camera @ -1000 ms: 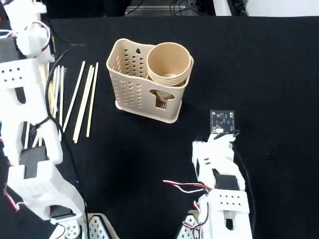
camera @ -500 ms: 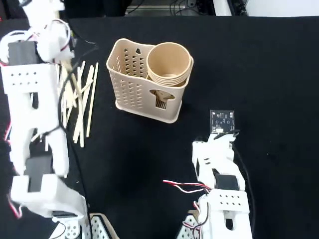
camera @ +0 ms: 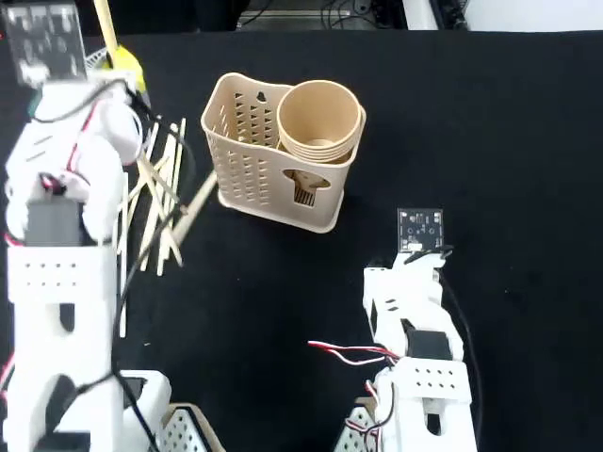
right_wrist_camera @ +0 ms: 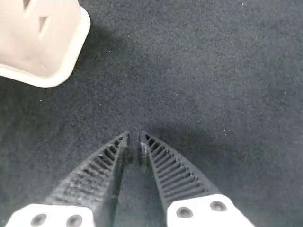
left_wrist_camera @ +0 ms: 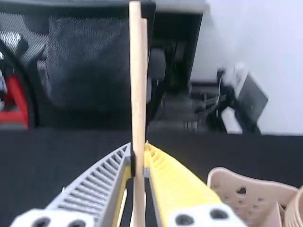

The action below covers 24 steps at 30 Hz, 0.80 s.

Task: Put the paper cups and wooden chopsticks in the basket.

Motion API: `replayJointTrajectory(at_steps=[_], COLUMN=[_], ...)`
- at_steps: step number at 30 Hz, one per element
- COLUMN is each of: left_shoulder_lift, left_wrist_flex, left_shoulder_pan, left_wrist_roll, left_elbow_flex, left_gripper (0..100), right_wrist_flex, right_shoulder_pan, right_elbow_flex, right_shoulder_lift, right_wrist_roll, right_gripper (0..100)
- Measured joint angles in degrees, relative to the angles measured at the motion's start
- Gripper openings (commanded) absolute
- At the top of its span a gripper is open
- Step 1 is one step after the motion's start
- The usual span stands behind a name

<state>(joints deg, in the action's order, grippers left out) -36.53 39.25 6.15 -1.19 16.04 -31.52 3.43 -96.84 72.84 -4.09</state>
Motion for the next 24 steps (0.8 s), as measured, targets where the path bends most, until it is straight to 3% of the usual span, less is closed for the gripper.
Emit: replayJointTrajectory(at_steps=[6, 17, 24], left_shoulder_lift=[-9.14, -15.82, -16.09], left_wrist_flex=[-18.64, -19.52, -19.52], left_shoulder_pan=[0.00, -1.76, -11.16], left_wrist_roll=[0.00, 0.00, 0.00], left_elbow_flex=[15.12, 16.09, 14.15], left_gripper=[3, 3, 3], right_wrist_flex=[0.00, 0.00, 0.00], right_shoulder_pan=[0.00, 0.00, 0.00], right_elbow_flex=[0.00, 0.00, 0.00], right_shoulder_lift=[0.00, 0.00, 0.00], right_wrist_roll=[0.00, 0.00, 0.00], right_gripper=[4.0, 4.0, 4.0])
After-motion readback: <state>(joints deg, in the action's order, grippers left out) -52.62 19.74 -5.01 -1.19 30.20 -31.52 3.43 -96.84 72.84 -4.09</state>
